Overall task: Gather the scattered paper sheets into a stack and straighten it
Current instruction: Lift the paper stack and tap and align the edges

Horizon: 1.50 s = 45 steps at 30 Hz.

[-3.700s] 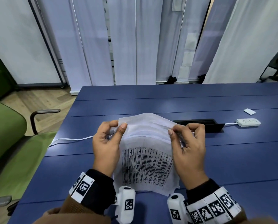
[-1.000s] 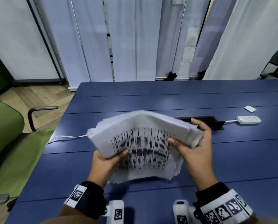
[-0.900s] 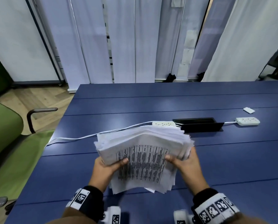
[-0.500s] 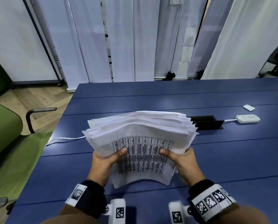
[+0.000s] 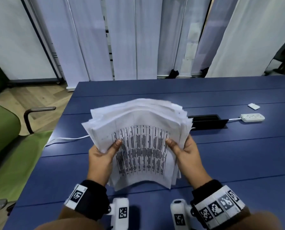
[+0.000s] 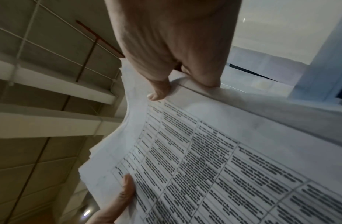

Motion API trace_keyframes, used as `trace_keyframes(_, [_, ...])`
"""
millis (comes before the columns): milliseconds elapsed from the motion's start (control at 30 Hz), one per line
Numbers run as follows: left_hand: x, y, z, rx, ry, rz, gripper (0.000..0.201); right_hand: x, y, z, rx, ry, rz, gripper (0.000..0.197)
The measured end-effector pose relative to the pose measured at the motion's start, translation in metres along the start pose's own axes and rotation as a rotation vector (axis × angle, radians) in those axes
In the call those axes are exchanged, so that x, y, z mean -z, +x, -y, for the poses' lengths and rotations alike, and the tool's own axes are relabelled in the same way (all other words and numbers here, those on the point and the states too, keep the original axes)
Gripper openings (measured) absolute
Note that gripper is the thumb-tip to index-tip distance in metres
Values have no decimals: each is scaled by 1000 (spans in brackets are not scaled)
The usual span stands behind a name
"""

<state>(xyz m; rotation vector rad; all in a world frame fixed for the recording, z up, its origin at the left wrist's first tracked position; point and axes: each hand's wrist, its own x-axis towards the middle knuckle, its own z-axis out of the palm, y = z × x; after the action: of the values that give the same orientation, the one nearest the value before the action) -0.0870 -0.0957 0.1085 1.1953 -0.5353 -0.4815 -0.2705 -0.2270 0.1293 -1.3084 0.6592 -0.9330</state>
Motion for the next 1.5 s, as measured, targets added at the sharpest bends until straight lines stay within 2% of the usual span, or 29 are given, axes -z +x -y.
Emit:
trace_keyframes(100, [6, 2, -3, -35, 0, 18, 30, 4, 2, 3, 100, 4, 3, 34])
trace_keyframes(233, [20, -2, 21, 70, 41, 71, 71, 14, -4, -23, 63, -47, 27, 48])
trace_keyframes(300, [24, -4, 29, 120, 53, 77, 91, 18, -10, -31, 102, 2, -6, 41])
trace_keyframes(333, [25, -4, 31, 127, 46, 75, 95, 21, -12, -32, 118, 41, -30, 37])
trace_keyframes(500, [22, -3, 30, 154, 1, 93, 78, 29, -12, -28, 148, 77, -133, 39])
trace_keyframes(633, [23, -3, 31, 149, 9, 86, 86, 31, -8, -24, 168, 129, -144, 37])
trace_keyframes(800, [23, -5, 29, 160, -2, 84, 94, 26, -2, -5, 206, 301, -183, 9])
trace_keyframes(867, [22, -6, 27, 170, -3, 98, 78, 20, -3, 2, 240, 341, -181, 4])
trace_keyframes(933, [18, -8, 24, 177, 1, 112, 53, 12, -8, 3, 265, 289, -157, 8])
trace_keyframes(1033, [15, -7, 24, 175, 7, 113, 41, 3, -20, -10, 251, 90, -81, 27])
trace_keyframes(1100, [18, -3, 25, 166, -21, 97, 49, 6, -24, -20, 255, 46, -68, 60])
trace_keyframes(1167, [25, 0, 27, 164, -53, 89, 75, 17, -24, -30, 233, 43, -56, 92])
trace_keyframes(1233, [27, -1, 27, 176, -51, 118, 92, 22, -22, -38, 85, -9, -16, 105])
trace_keyframes(1333, [15, -10, 29, 190, -4, 225, 89, 15, -20, -50, -129, -60, 45, 102])
trace_keyframes(1400, [12, -11, 31, 186, -5, 223, 87, 14, -16, -52, -155, -6, 18, 96])
trace_keyframes(1500, [21, -4, 32, 197, -44, 130, 92, 28, -8, -48, -163, 50, -8, 81])
